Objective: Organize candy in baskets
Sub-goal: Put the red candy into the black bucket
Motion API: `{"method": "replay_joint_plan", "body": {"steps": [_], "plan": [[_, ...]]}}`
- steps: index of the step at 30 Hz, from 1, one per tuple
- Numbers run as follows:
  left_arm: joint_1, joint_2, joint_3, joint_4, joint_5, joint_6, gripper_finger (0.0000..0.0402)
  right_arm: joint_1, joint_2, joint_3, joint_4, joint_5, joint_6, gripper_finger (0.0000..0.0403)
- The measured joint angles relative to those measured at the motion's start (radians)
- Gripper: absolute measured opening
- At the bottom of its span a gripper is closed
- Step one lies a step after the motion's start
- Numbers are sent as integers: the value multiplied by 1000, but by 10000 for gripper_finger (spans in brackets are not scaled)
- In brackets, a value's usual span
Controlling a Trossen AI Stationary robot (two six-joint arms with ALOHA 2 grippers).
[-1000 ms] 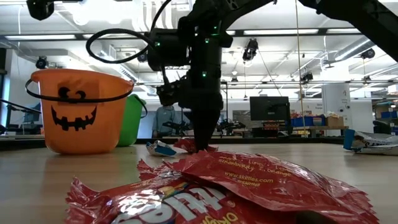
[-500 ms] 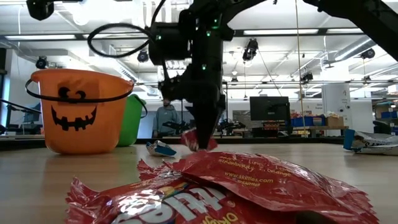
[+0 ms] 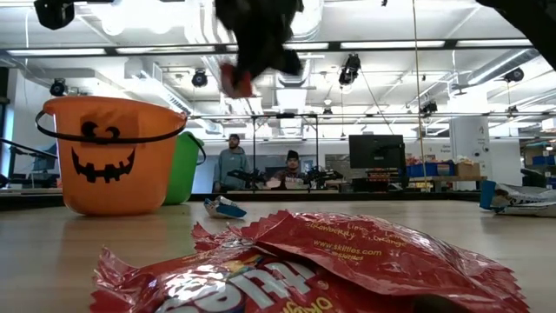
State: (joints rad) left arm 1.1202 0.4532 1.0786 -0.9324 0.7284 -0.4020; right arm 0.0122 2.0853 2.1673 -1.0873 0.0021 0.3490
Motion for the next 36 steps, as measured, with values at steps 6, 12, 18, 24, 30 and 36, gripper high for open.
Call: {"method": "replay_joint_plan", "body": {"steps": [6,12,18,24,30,36], "plan": [[0,-18,0,-21,23,-39,150,21,0,186,67,34,47,12],[0,-50,-1,-21,27,-155,150,31,-36,182,281,40,65,12],[0,-92,-11,-15,41,-225,150,32,-36,186,347,56,55,13],[0,-100,-22,53,53,-264,150,28,-35,186,401,104,45,13],[0,-40,-39,208,103,-300,150,18,-35,186,423,104,44,13],[0,42,-42,216,129,-253,150,3,-35,186,421,105,35,13]]}}
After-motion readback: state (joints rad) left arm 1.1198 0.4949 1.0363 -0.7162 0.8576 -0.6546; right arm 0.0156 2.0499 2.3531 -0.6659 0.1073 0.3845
